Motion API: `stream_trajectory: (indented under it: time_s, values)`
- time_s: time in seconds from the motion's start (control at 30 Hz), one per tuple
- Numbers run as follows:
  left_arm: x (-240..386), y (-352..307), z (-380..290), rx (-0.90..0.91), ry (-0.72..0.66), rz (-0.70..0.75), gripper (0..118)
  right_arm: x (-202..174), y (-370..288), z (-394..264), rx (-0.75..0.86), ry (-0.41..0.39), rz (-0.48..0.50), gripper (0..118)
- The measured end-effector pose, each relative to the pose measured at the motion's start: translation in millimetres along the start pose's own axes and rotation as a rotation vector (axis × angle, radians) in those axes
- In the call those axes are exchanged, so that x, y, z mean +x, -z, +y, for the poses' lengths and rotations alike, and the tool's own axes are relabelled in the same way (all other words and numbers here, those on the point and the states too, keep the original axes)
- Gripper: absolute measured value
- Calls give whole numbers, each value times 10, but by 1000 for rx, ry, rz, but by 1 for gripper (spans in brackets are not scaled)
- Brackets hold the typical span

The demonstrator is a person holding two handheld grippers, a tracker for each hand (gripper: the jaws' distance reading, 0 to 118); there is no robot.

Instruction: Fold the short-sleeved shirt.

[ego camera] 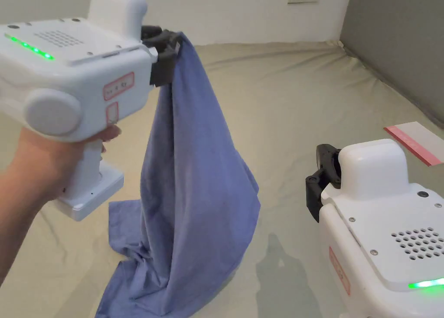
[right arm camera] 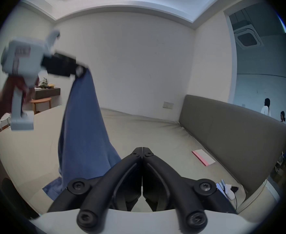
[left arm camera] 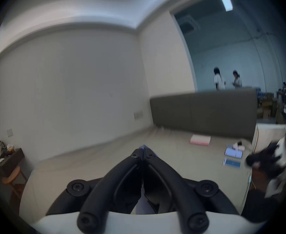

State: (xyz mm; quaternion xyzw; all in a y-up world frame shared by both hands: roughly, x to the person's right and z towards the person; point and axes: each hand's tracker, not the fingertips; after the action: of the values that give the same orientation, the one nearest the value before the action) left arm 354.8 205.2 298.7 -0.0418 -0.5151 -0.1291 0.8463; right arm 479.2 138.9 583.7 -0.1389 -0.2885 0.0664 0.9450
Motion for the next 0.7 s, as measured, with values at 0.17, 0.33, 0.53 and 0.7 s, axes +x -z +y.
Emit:
stream_trajectory:
  time_s: [0.17,0.33,0.53,0.7]
  values:
    - [404,909,-1007,-333,0,-13,0,218,218,-287,-82,22,-34,2]
    - [618,1329,-1960,-589,-40,16,0,268,433,-518,-158,4,-31,2]
    - [576,1161,-2465,-718,-123,74,0,244,576,-612,-201,-28,-11,2]
    - [270,682,-2142,-576,-260,114,22,192,553,-446,-175,-49,8,2]
